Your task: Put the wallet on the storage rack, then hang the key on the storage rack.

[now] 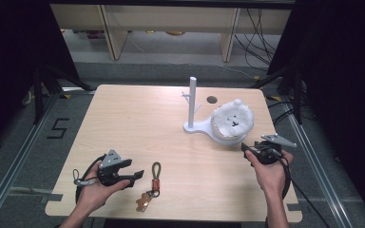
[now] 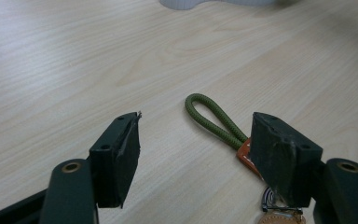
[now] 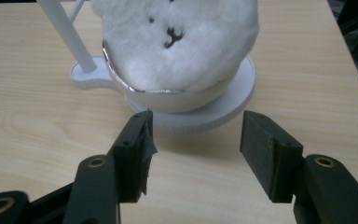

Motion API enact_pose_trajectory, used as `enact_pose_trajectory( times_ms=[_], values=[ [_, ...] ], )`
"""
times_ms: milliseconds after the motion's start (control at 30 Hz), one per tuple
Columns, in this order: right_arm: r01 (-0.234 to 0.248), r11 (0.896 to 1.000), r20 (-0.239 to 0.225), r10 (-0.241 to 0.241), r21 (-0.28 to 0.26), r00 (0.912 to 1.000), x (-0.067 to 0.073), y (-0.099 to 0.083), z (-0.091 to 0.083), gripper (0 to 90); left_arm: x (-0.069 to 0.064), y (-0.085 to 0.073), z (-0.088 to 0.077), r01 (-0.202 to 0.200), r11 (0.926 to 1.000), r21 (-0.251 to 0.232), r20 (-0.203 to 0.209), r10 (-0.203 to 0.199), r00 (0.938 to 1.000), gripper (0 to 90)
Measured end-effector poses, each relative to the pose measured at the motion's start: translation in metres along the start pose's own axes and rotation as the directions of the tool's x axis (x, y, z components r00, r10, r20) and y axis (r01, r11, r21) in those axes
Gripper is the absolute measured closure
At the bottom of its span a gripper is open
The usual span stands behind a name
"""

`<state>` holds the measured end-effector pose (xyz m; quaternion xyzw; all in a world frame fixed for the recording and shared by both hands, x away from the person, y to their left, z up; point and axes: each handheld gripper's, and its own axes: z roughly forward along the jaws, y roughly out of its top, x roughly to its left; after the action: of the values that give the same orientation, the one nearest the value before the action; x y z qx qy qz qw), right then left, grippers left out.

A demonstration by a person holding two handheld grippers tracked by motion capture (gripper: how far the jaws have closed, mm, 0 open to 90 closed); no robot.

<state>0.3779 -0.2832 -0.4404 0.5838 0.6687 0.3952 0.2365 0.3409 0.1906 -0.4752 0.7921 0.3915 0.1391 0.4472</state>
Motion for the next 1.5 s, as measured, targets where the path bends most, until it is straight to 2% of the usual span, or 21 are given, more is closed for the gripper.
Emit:
enact_pose_trajectory(
  times_ms=[67,133,167,233,267,300,333,367,500,533,633,700,833,933,1000,1067,1200,1300,1333,1367,1500],
  values=[
    [0.011,1.0,0.019,-0.011,0.003,0.9998,0.0,-0.003,0.0,45.2,0.0,0.002,-0.003,0.006,1.0,-0.006,-0.006,-0.006,1.0,33.3],
    [-0.044,0.999,0.01,0.044,0.024,0.999,0.005,-0.008,0.0,45.1,0.001,0.003,-0.004,0.018,0.9998,0.002,-0.001,-0.018,0.9998,33.5],
    [0.0,0.999,0.002,0.0,0.037,1.0,0.002,-0.009,-0.001,45.1,0.001,0.004,-0.005,0.017,0.9998,0.012,-0.012,-0.017,0.9998,33.7],
    [-0.043,0.998,0.009,0.043,0.055,0.9991,0.006,-0.014,0.001,45.1,0.002,0.006,-0.005,0.015,0.9989,0.044,-0.017,-0.014,0.9998,33.8],
    [0.0,0.998,0.01,0.0,0.059,1.0,0.002,-0.016,0.002,45.7,0.002,0.007,-0.004,0.015,0.9983,0.055,-0.016,-0.015,0.9998,33.9],
    [0.006,0.998,0.02,-0.008,0.068,0.9998,0.002,-0.017,0.002,45.7,0.001,0.007,-0.003,0.013,0.9974,0.071,-0.029,-0.011,0.9995,34.0],
    [0.011,0.997,0.015,-0.012,0.082,0.9998,0.001,-0.019,0.005,45.7,0.002,0.009,-0.002,0.001,0.9948,0.102,-0.006,-0.001,1.0,34.0],
    [0.011,0.996,0.006,-0.012,0.093,0.9999,-0.001,-0.019,0.005,45.7,0.0,0.01,0.0,0.02,0.9949,0.099,-0.013,-0.019,0.9997,33.9],
    [0.0,0.993,0.016,-0.002,0.114,0.9999,-0.005,-0.019,0.005,45.7,-0.002,0.014,0.002,0.024,0.9912,0.13,-0.009,-0.023,0.9997,34.2],
    [-0.001,0.992,0.021,-0.002,0.127,0.9998,-0.006,-0.019,0.003,45.7,-0.004,0.015,0.004,0.043,0.9917,0.122,-0.014,-0.041,0.999,34.2],
    [-0.011,0.993,0.019,0.009,0.118,0.9998,-0.006,-0.019,0.001,45.7,-0.006,0.018,0.004,0.029,0.9839,0.176,-0.016,-0.026,0.9995,34.3],
    [-0.011,0.994,0.036,0.007,0.109,0.9993,-0.006,-0.019,-0.002,45.7,-0.009,0.021,0.005,0.039,0.9808,0.191,-0.013,-0.037,0.9992,34.6],
    [-0.017,0.994,0.033,0.013,0.105,0.9994,-0.006,-0.019,-0.004,45.6,-0.013,0.026,0.008,0.042,0.9713,0.234,0.005,-0.044,0.999,34.9],
    [-0.014,0.993,0.049,0.009,0.115,0.9988,-0.004,-0.018,-0.005,45.6,-0.015,0.033,0.009,0.037,0.9586,0.282,-0.002,-0.038,0.9993,35.0],
    [-0.012,0.993,0.034,0.008,0.118,0.9994,-0.004,-0.019,-0.007,45.6,-0.016,0.037,0.01,0.047,0.9512,0.305,0.004,-0.05,0.9987,36.1],
    [-0.017,0.993,0.033,0.014,0.113,0.9994,-0.003,-0.019,-0.007,45.5,-0.015,0.041,0.012,0.053,0.9361,0.348,0.008,-0.06,0.9982,36.3],
    [-0.022,0.994,0.01,0.021,0.108,0.9997,0.0,-0.019,-0.005,45.4,-0.015,0.046,0.017,0.074,0.9151,0.396,-0.004,-0.079,0.9969,35.3],
    [-0.016,0.992,0.011,0.015,0.123,0.9998,0.0,-0.02,-0.006,45.3,-0.017,0.049,0.019,0.065,0.9029,0.425,-0.007,-0.069,0.9976,34.7],
    [-0.017,0.992,0.017,0.015,0.128,0.9997,0.0,-0.02,-0.006,45.3,-0.017,0.049,0.02,0.058,0.8975,0.437,0.007,-0.068,0.9977,34.6],
    [-0.015,0.992,0.023,0.012,0.129,0.9997,0.0,-0.02,-0.006,45.2,-0.017,0.05,0.021,0.039,0.8857,0.463,0.011,-0.049,0.9987,33.6],
    [-0.017,0.991,0.022,0.015,0.135,0.9997,-0.001,-0.021,-0.006,45.1,-0.018,0.048,0.026,0.015,0.8843,0.467,0.022,-0.028,0.9993,32.7]
  ],
)
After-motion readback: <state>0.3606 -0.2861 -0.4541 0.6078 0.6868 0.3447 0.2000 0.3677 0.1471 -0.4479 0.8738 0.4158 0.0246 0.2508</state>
